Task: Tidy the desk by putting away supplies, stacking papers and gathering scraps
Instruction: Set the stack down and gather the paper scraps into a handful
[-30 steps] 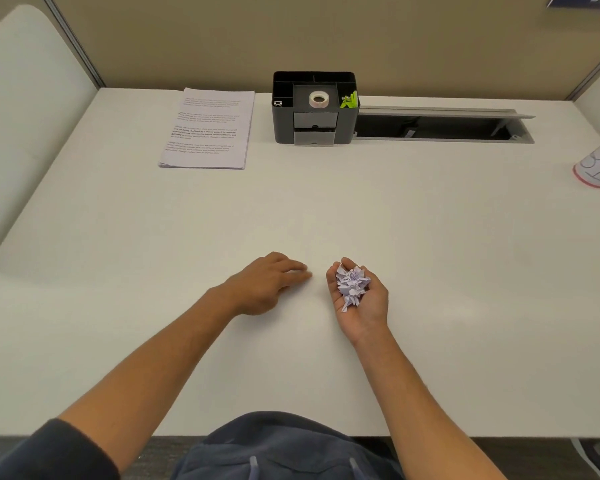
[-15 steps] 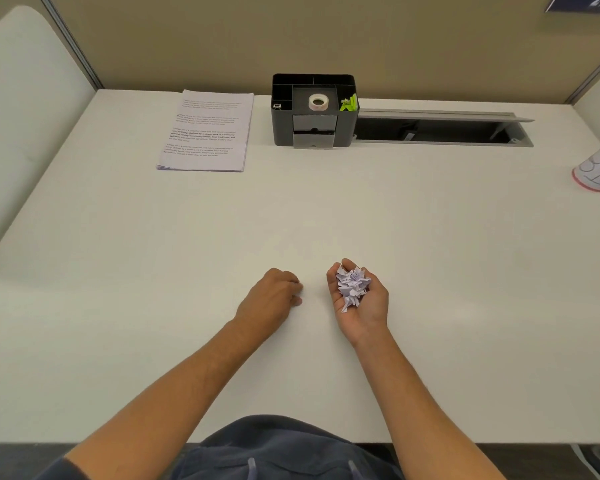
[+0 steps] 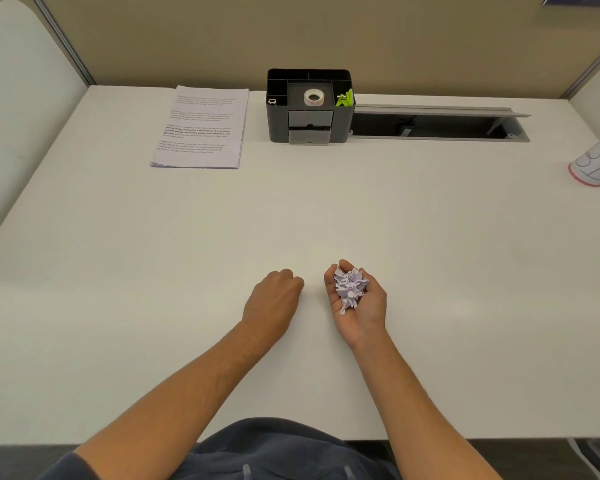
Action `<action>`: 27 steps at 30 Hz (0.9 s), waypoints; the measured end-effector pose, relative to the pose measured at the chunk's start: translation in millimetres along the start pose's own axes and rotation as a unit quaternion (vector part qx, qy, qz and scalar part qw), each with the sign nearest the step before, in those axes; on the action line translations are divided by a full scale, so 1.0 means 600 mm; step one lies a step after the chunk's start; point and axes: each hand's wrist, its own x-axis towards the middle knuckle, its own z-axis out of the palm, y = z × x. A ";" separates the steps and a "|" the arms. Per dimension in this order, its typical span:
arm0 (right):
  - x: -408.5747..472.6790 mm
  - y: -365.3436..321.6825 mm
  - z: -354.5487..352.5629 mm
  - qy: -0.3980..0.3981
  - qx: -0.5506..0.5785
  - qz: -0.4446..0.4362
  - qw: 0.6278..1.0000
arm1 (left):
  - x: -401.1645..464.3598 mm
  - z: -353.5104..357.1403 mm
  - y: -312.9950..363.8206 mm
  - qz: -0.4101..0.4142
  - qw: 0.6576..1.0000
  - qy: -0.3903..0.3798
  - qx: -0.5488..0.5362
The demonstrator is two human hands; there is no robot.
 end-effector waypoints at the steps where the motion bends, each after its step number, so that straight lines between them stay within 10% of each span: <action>1: -0.002 0.000 -0.001 -0.001 0.002 0.002 1.000 | -0.001 0.003 0.002 -0.004 1.000 0.002 -0.011; 18: -0.017 0.001 0.004 -0.009 0.004 0.021 1.000 | -0.009 0.035 0.005 0.035 0.992 0.116 0.029; 22: -0.022 0.006 0.009 -0.015 0.008 0.027 0.999 | 0.006 0.013 -0.017 -0.080 0.978 -0.025 -0.190; 27: -0.019 0.023 0.006 -0.014 -0.011 0.049 0.999 | -0.003 -0.015 -0.068 -0.173 0.878 0.003 -0.447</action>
